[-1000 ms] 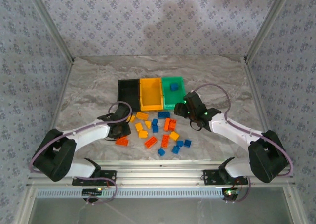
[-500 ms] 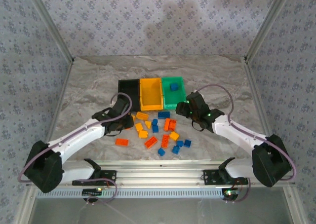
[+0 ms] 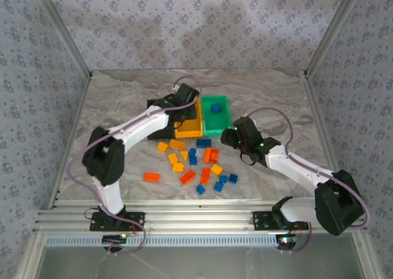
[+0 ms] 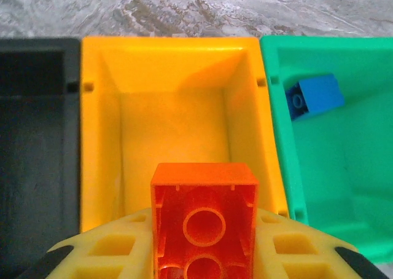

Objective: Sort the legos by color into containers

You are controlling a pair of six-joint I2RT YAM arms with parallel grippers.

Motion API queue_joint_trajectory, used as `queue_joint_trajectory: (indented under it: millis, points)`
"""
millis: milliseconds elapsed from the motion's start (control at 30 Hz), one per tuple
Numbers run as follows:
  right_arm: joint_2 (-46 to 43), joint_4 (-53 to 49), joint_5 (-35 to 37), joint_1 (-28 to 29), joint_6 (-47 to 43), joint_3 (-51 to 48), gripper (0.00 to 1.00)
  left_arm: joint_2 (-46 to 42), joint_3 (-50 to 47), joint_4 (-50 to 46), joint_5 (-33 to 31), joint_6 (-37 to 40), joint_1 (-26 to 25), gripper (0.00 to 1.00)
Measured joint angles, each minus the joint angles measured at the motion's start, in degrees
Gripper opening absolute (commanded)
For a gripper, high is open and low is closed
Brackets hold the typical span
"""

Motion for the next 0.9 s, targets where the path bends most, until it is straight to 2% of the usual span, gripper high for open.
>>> queue_joint_trajectory:
  millis: [133,233,300,500,633,800,867,900]
  points:
    - [-0.5,-0.3,0.0,0.0,0.2,-0.4,0.7,6.7,5.7,-1.4,-0.9,1.6,0.3,0.35]
    - [-1.0,-0.9,0.0,0.0,0.4,-0.8,0.72,9.9,8.4,-3.1,-1.2,2.3,0.4,0.48]
    - [-1.3,-1.3,0.0,0.0,0.5,-0.9,0.74,10.7,9.3,-3.8,-1.2,2.4,0.5,0.57]
    - [-2.0,-2.6,0.0,0.0,0.7,-0.9,0.75,9.4,9.6,-4.5,0.2,2.6,0.4,0.71]
    - [-2.2,-2.9,-0.5,0.0,1.0,-0.9,0.76,1.4,4.2,-2.8,2.4,1.8,-0.5,0.8]
    - [-2.3,-4.0,-2.0,0.3,1.0,-1.4,0.76,-17.3,-7.8,1.9,5.2,0.4,-3.6,0.87]
    - [-2.4,-4.5,-2.8,0.7,1.0,-2.0,0.76,-24.7,-12.8,3.8,5.8,0.1,-5.3,0.93]
    - [-2.4,-4.8,-3.3,1.2,0.9,-2.4,0.76,-28.1,-15.3,4.8,6.1,0.0,-6.2,0.99]
